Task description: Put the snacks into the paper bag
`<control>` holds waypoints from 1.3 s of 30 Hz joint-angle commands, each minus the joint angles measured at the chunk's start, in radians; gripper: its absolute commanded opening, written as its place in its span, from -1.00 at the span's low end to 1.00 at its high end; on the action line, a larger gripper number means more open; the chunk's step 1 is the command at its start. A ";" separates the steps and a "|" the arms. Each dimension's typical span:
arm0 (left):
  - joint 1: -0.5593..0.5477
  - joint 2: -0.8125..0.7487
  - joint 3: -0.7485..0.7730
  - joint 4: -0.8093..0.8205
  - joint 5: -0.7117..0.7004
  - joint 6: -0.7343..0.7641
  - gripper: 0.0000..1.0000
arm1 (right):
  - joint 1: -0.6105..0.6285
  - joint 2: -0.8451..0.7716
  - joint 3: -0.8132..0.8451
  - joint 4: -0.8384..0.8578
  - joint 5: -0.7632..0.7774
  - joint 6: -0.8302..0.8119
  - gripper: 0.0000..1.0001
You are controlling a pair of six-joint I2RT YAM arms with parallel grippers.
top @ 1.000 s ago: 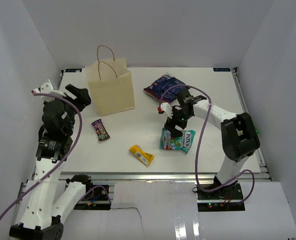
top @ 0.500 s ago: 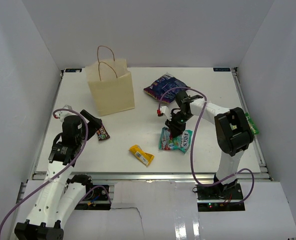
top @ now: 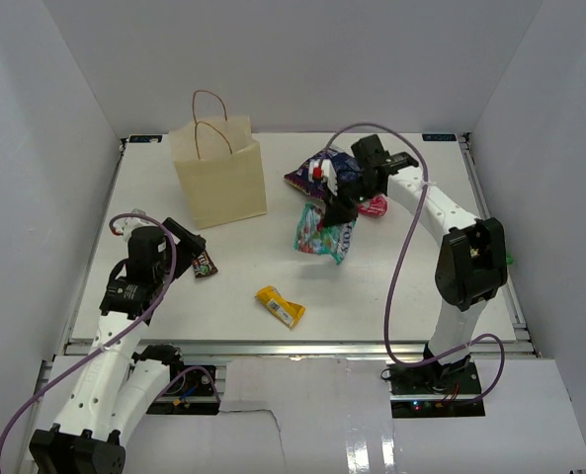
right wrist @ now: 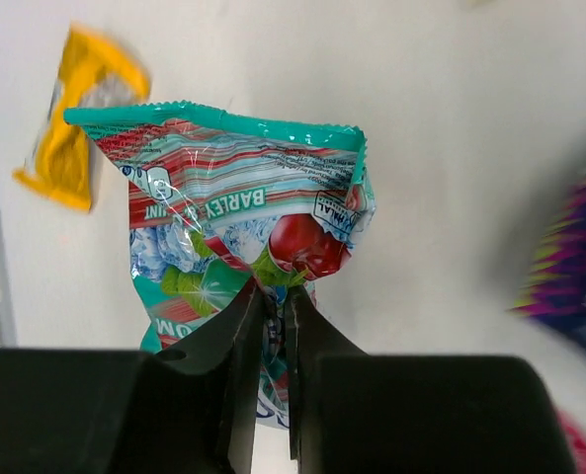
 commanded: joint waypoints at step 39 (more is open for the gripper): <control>0.003 0.028 -0.076 0.044 0.052 -0.044 0.74 | 0.369 0.283 0.603 1.187 0.642 0.544 0.22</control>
